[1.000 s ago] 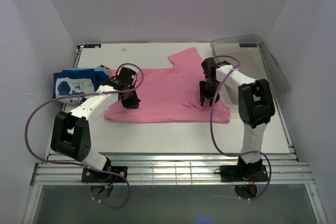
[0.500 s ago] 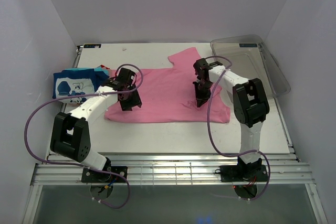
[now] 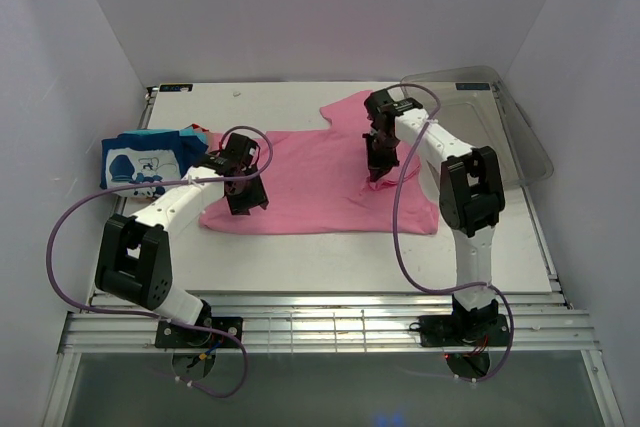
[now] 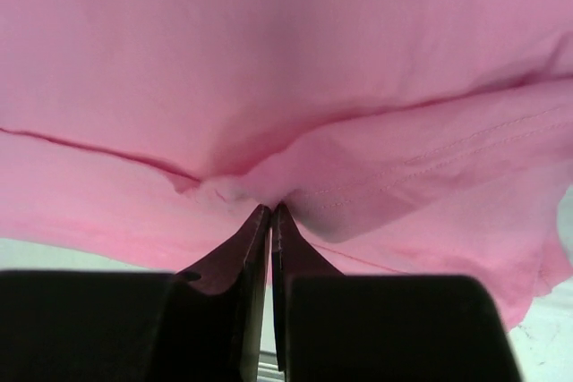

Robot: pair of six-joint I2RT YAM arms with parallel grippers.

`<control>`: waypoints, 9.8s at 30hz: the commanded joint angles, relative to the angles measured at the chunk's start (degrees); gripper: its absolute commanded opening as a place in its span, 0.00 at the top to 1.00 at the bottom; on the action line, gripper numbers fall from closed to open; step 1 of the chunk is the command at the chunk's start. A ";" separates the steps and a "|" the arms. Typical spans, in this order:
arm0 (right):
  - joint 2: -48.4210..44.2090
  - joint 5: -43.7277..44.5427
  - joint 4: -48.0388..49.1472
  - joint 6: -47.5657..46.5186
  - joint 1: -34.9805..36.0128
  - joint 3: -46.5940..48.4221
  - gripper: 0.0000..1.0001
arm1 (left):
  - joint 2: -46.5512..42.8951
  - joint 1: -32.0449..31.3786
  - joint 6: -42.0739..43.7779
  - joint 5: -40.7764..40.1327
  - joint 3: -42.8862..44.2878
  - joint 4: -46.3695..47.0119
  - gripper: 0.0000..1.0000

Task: Fold and stack the t-shirts
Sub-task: Fold the flattened tshirt in 1/3 of the way, then grap the side of the flattened tshirt furthest away from the robot with both arms, then fold the other side of the tshirt into a rectangle

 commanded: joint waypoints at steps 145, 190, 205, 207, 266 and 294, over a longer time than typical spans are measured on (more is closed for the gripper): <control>23.76 10.56 14.93 -4.98 -10.56 31.82 0.50 | 52.19 18.45 11.88 -6.76 60.38 -0.60 0.22; 30.88 4.51 14.93 -0.33 -13.72 36.83 0.35 | 53.60 18.97 9.77 -5.79 58.28 -2.53 0.22; 27.72 4.77 15.98 -0.15 -13.72 34.03 0.87 | 52.63 19.32 9.95 -6.05 57.13 -2.44 0.64; 27.45 4.95 16.07 -0.24 -13.72 33.06 0.92 | 52.72 19.41 9.95 -5.97 56.96 -2.53 0.78; -29.06 13.21 15.02 1.52 -6.60 -28.11 0.92 | 10.19 18.27 13.11 -4.21 10.65 6.52 0.92; -4.55 1.96 17.22 -0.59 -5.02 -2.20 0.54 | 15.19 16.07 9.60 -5.26 16.53 2.48 0.60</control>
